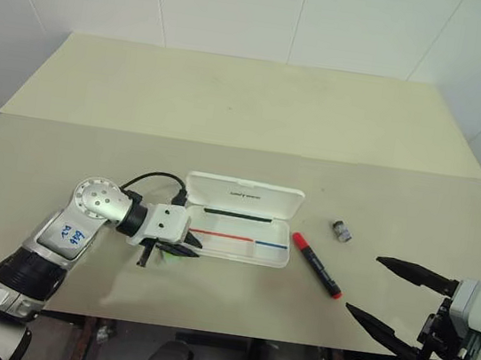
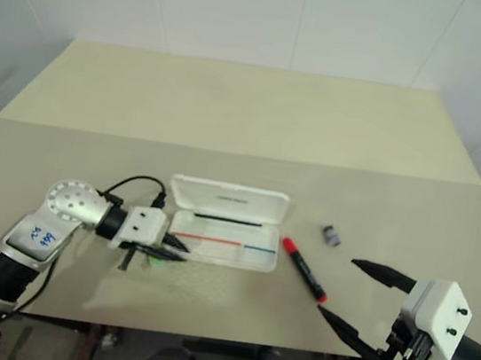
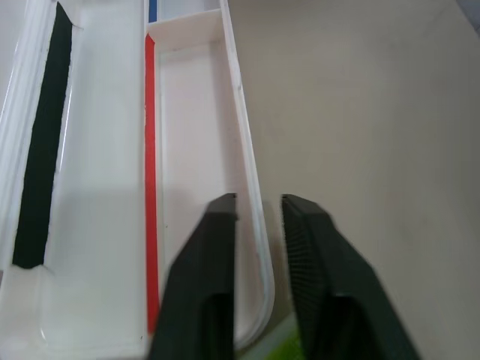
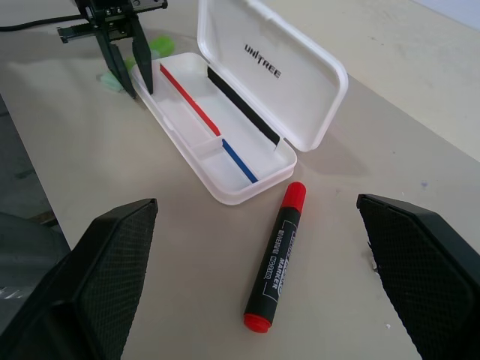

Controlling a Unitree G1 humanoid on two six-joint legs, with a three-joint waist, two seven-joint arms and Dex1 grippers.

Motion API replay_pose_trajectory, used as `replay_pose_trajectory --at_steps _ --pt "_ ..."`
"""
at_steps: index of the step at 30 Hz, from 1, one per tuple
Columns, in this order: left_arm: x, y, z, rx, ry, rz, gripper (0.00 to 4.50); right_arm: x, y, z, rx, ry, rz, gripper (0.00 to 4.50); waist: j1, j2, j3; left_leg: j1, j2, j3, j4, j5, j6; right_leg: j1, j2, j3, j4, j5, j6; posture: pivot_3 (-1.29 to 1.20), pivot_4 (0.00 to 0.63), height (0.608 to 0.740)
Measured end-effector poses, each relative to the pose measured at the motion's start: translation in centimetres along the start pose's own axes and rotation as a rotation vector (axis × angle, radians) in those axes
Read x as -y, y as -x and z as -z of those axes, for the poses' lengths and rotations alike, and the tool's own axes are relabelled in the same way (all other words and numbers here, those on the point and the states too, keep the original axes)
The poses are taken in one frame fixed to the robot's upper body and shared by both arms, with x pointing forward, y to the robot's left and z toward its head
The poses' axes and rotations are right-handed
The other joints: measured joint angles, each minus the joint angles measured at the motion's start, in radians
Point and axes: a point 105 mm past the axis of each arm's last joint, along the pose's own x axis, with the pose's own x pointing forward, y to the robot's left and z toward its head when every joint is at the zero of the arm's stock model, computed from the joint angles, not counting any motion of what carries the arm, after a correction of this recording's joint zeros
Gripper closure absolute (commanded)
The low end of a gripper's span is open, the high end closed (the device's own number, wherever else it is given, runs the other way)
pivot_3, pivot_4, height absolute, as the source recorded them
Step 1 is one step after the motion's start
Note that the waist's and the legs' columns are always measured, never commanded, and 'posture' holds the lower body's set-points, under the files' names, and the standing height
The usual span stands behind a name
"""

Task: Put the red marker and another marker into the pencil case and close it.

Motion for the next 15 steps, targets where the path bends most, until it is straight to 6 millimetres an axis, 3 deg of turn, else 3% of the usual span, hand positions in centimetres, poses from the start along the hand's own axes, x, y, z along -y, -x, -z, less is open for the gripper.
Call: replay_pose_trajectory --at_steps 8,15 --pt "0.13 -0.06 -0.09 0.009 0.004 0.01 0.02 0.23 -0.13 0.41 -0.004 -0.016 0.009 0.0 0.0 0.0 0.0 0.0 0.0 0.0 0.0 0.0 0.0 0.0 0.0 0.0 0.0 0.0 0.0 0.0 0.15 0.74" --pt "0.2 -0.08 -0.23 0.024 0.013 0.018 0.02 0.34 -0.15 0.47 -0.01 -0.011 0.018 0.0 0.0 0.0 0.0 0.0 0.0 0.0 0.0 0.0 0.0 0.0 0.0 0.0 0.0 0.0 0.0 0.0 0.15 0.74"
